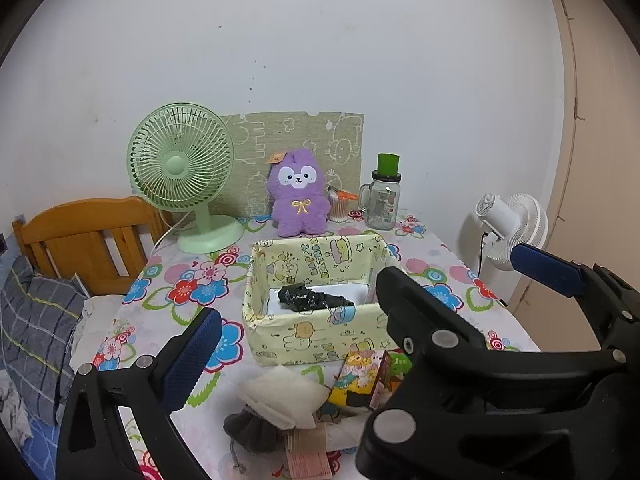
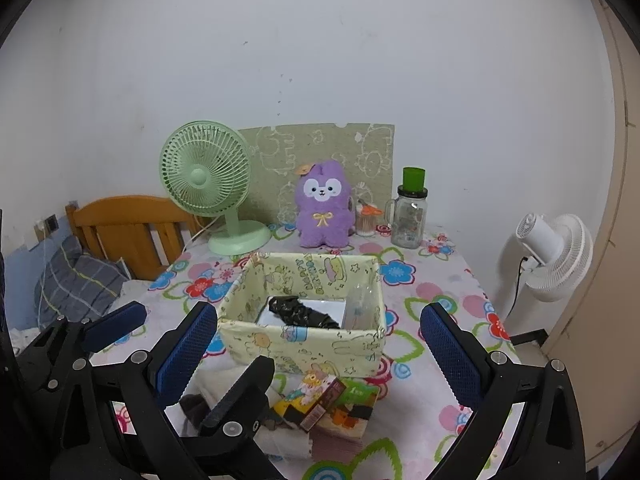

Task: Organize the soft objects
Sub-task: 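Lower the clear tube into the fabric box and open the right tool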

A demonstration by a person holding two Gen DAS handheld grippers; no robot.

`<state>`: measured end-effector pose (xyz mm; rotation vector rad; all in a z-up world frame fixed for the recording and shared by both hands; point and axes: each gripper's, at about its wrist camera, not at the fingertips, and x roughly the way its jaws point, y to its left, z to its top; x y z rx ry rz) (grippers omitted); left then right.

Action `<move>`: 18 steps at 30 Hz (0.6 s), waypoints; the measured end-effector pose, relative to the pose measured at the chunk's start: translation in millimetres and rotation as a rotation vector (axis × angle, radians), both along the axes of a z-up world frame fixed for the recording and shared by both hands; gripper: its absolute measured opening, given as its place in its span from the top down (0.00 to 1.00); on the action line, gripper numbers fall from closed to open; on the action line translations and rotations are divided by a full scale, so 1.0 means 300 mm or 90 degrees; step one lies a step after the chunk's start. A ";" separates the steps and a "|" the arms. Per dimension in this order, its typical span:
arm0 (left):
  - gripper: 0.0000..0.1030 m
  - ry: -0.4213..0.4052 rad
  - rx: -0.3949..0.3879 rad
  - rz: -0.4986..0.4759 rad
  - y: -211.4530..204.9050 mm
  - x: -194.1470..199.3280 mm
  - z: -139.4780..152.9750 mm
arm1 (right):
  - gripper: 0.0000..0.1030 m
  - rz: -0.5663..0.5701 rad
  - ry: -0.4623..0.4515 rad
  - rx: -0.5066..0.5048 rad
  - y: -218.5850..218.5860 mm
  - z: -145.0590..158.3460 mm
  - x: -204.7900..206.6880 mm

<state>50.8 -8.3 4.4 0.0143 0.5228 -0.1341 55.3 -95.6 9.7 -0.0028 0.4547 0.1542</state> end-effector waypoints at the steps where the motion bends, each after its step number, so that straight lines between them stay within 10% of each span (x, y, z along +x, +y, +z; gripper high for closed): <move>1: 0.00 0.000 0.002 0.001 0.001 -0.006 -0.001 | 0.00 0.002 0.001 0.002 -0.001 -0.003 -0.007; 18: 0.00 0.007 -0.003 0.001 0.015 -0.103 -0.075 | 0.00 0.010 0.019 -0.001 0.016 -0.075 -0.102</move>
